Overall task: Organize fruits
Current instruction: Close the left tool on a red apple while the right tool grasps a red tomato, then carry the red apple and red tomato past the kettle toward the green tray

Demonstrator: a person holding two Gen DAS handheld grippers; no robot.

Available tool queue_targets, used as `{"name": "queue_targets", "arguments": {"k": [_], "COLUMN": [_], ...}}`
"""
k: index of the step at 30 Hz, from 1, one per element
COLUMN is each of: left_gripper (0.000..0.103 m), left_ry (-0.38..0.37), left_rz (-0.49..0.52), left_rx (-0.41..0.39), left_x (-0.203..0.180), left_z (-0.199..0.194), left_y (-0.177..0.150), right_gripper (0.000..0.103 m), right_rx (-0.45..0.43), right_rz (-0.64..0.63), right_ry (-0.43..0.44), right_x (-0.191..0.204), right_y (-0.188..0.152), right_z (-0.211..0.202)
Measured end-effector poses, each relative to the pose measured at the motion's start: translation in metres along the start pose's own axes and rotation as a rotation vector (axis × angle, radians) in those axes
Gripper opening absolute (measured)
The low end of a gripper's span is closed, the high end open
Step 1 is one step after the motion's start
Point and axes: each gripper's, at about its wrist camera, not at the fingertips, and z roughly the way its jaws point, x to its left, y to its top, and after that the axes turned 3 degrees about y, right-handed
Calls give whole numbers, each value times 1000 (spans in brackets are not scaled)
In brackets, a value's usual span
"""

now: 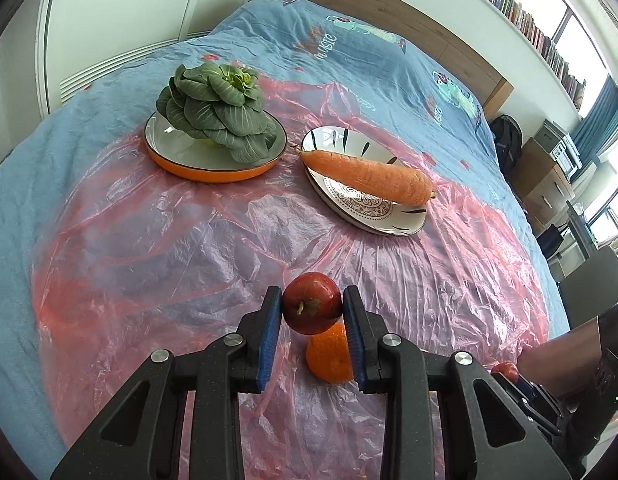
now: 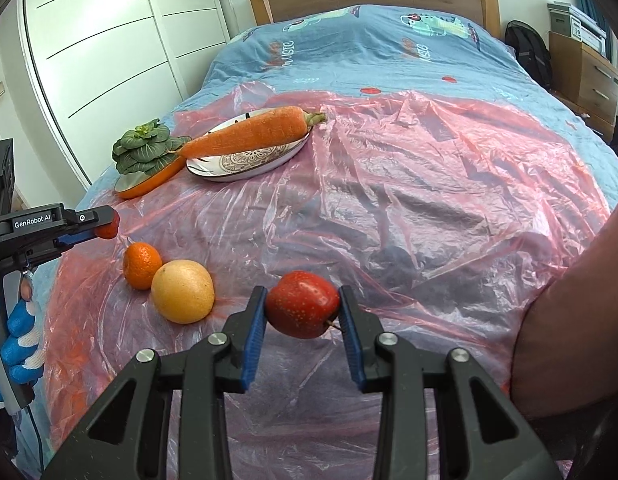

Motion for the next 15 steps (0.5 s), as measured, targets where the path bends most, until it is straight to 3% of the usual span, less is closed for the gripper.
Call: {"name": "queue_targets", "arguments": {"k": [15], "left_gripper": [26], "left_ry": [42], "left_rz": [86], "left_rx": [24], "left_x": [2], "left_z": [-66], "left_y": [-58], "right_gripper": [54], "right_rx": [72], "right_rz": [-73], "right_ry": [67], "right_x": [47], "right_y": [-43], "right_z": [-42]}}
